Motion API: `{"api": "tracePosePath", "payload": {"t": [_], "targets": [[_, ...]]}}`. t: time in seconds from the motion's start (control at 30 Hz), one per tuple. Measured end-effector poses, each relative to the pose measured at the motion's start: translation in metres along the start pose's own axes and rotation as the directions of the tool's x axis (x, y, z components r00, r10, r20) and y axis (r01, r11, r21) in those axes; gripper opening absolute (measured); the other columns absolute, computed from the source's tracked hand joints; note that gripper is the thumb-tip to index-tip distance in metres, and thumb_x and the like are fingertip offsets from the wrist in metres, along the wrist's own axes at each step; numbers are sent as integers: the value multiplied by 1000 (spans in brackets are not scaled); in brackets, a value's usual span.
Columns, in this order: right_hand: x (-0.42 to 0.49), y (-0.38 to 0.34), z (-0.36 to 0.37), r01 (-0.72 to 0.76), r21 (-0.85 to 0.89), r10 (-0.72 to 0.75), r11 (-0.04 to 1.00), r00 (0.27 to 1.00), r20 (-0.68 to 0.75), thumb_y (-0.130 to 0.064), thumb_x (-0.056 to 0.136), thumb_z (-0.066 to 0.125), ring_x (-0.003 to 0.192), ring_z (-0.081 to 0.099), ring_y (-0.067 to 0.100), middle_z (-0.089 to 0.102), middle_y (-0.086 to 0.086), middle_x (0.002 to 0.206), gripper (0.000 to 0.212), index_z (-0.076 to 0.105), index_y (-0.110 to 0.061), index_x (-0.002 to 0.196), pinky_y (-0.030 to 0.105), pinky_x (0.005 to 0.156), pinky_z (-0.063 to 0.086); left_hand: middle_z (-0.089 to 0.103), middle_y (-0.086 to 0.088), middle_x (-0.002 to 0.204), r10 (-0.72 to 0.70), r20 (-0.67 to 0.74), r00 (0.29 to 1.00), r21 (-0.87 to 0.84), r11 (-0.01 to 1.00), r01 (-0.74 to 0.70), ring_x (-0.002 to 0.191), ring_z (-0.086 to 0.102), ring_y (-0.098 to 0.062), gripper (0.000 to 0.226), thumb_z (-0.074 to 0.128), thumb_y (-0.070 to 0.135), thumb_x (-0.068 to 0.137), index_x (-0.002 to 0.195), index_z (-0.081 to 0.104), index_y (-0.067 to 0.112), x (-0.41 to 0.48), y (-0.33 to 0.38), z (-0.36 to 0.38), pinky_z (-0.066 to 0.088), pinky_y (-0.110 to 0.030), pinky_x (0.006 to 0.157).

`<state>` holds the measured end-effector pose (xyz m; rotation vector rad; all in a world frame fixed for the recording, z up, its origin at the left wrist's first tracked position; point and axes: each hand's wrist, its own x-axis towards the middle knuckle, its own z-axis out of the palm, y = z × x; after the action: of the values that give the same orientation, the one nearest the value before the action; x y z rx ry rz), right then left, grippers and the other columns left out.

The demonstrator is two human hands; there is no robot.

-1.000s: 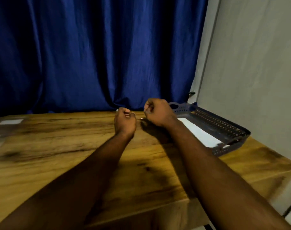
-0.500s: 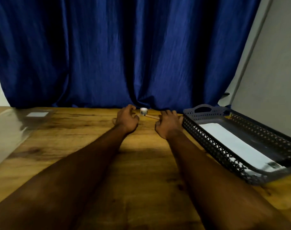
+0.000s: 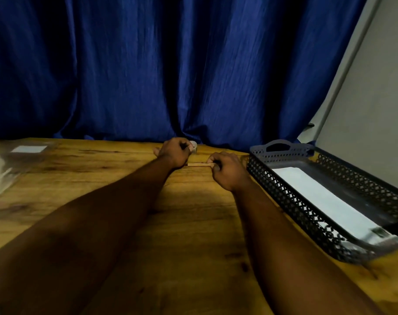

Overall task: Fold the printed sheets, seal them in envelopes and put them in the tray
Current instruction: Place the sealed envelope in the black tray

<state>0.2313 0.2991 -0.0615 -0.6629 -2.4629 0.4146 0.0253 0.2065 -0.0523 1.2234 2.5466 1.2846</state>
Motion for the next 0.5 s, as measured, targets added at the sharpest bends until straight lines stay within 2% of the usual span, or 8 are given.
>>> {"api": "tracePosePath", "payload": {"t": [0.1, 0.17, 0.27, 0.4, 0.5], "targets": [[-4, -3, -3, -3, 11, 3, 1000, 1000, -6, -36, 86, 47, 109, 58, 21, 66, -16, 107, 24, 66, -41, 100, 62, 105, 44, 71, 16, 106, 58, -37, 998, 73, 996, -56, 106, 55, -11, 14, 66, 48, 94, 87, 71, 37, -18, 14, -3, 33, -50, 107], [-6, -8, -6, -16, -20, 16, 1000, 1000, 2, -32, 89, 50, 113, 58, 22, 68, -13, 112, 23, 67, -37, 103, 61, 108, 41, 72, 16, 103, 91, -27, 995, 73, 993, -89, 111, 60, -15, 18, 64, 45, 98, 83, 68, 36, -27, 19, -2, 29, -50, 106], [-10, -13, -9, -44, -67, 45, 997, 999, 14, -25, 92, 55, 119, 57, 23, 68, -9, 118, 23, 69, -33, 108, 59, 111, 38, 72, 13, 105, 103, -7, 995, 74, 992, -102, 116, 60, -19, 18, 61, 44, 100, 86, 66, 34, -37, 23, -4, 18, -44, 92], [-14, -14, -10, -66, -53, 66, 996, 998, -6, -32, 86, 49, 114, 60, 22, 69, -9, 111, 28, 70, -33, 105, 56, 105, 46, 71, 14, 107, 124, -7, 992, 85, 989, -122, 117, 59, -19, 16, 61, 42, 101, 87, 66, 35, -48, 33, -3, 18, -42, 88], [-12, -12, -9, -65, -32, 64, 997, 998, -19, -37, 83, 44, 110, 63, 21, 70, -10, 109, 34, 70, -36, 105, 56, 103, 49, 72, 14, 115, 127, 1, 992, 37, 991, -127, 120, 58, -17, 12, 63, 42, 101, 100, 69, 32, -56, 36, -5, 14, -40, 89]]}}
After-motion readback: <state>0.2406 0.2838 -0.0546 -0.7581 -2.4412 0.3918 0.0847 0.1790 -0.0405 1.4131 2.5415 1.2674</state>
